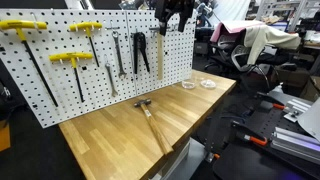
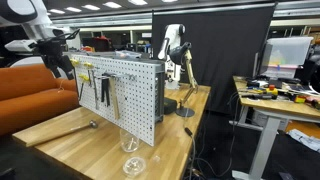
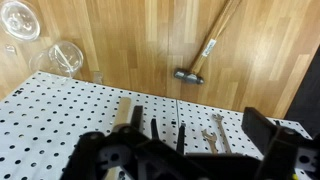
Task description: Hang the hammer on the rightmost hanger
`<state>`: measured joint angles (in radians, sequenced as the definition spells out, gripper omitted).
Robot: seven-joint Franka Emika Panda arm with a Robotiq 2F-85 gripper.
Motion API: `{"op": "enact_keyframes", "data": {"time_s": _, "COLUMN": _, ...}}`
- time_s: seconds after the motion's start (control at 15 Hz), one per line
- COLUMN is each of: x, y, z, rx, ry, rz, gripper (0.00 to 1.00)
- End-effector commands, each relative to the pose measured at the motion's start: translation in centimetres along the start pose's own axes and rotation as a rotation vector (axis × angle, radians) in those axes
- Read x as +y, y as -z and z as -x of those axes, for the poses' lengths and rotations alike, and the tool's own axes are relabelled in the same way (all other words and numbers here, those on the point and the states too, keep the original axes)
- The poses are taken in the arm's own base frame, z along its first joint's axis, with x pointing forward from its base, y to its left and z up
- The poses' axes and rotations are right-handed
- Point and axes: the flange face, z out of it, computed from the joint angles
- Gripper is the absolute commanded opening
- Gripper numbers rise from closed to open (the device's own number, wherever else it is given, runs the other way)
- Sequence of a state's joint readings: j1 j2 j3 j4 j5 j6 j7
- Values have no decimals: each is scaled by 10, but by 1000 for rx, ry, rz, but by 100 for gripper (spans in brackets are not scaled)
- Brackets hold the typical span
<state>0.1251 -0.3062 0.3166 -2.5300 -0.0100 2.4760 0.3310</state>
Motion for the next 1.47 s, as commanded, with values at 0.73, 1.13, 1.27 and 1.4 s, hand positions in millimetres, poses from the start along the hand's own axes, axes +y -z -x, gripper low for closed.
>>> {"op": "enact_keyframes", "data": {"time_s": 0.73, "x": -39, "y": -46, "z": -1, "rx": -11, "ry": 91, "rz": 14, "gripper": 100}}
{"op": "enact_keyframes", "data": {"time_s": 1.13, "x": -62, "y": -65, "z": -6, "rx": -27, "ry": 111, "rz": 7, "gripper": 100}}
{"op": "enact_keyframes", "data": {"time_s": 1.27, "x": -66, "y": -62, "z": -14, "rx": -18, "ry": 110, "rz": -2, "gripper": 100}}
{"op": "enact_keyframes", "data": {"time_s": 1.4, "x": -65, "y": -62, "z": -14, "rx": -17, "ry": 109, "rz": -2, "gripper": 100}}
